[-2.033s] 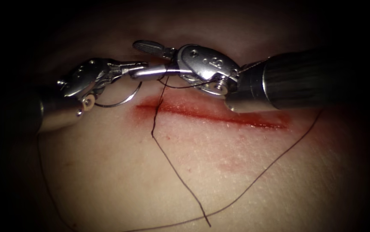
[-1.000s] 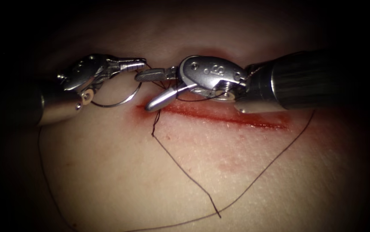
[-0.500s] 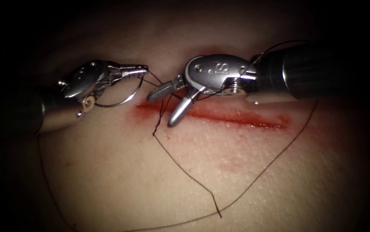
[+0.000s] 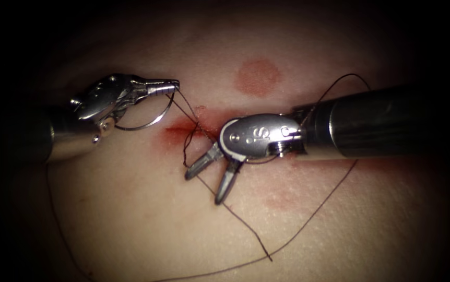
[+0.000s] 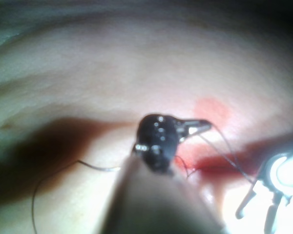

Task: Wound Closure
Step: Use the right gripper to grab the short suture end.

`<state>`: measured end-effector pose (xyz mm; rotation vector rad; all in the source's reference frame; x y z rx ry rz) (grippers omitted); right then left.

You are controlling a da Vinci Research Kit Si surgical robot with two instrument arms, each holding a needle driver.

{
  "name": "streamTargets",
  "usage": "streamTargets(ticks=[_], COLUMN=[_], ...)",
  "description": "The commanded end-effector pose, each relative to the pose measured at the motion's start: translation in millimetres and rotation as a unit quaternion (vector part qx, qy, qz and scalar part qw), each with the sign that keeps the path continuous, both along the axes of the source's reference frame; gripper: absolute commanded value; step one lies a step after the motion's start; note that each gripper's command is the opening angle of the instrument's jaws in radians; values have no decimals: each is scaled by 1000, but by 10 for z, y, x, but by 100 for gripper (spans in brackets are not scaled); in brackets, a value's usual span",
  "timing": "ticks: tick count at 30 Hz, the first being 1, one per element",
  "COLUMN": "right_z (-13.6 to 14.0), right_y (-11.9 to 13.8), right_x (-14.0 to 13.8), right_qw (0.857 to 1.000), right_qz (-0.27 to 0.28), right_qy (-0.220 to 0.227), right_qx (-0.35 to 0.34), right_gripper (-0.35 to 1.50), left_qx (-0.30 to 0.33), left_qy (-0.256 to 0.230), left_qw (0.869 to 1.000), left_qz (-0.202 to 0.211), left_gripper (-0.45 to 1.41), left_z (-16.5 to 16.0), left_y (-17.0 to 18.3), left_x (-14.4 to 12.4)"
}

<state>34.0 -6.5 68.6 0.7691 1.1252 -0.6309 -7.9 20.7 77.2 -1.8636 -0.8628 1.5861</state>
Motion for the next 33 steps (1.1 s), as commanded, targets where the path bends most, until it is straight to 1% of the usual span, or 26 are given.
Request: streamTargets(ticks=[1, 5, 9, 14, 17, 21, 26, 30, 33], right_z=[11, 20, 26, 35, 47, 55, 62, 66, 68], right_y=[-1, 7, 10, 0, -9, -11, -5, -3, -6], right_x=[5, 6, 11, 20, 23, 20, 14, 10, 12], right_qw=[1000, 999, 998, 995, 993, 990, 985, 984, 983], right_qz=[-7, -17, -26, -42, -56, -69, -89, -94, -97], right_qy=[0, -8, -9, -13, -22, -30, -40, -44, -43], right_qx=[-8, -43, -62, -89, -104, -119, -139, -143, -147], right_gripper=[67, 65, 65, 65, 63, 62, 55, 55, 55], left_qx=[0, 0, 1, 1, 1, 1, 1, 1, 1], left_qy=[-1, 0, 0, 0, 0, 0, 0, 0, 0], left_qw=[1000, 1000, 1000, 1000, 1000, 1000, 1000, 1000, 1000], left_qz=[0, 0, 0, 0, 1, 1, 1, 1, 1], left_gripper=[-35, -35, -35, -35, -35, -35, -35, -35, -35], left_z=[7, 7, 9, 9, 9, 9, 8, 7, 7], left_y=[-1, -1, -4, -5, -5, -5, -6, -7, -8], left_x=[-6, -7, -9, -9, -8, -8, -9, -8, -8])
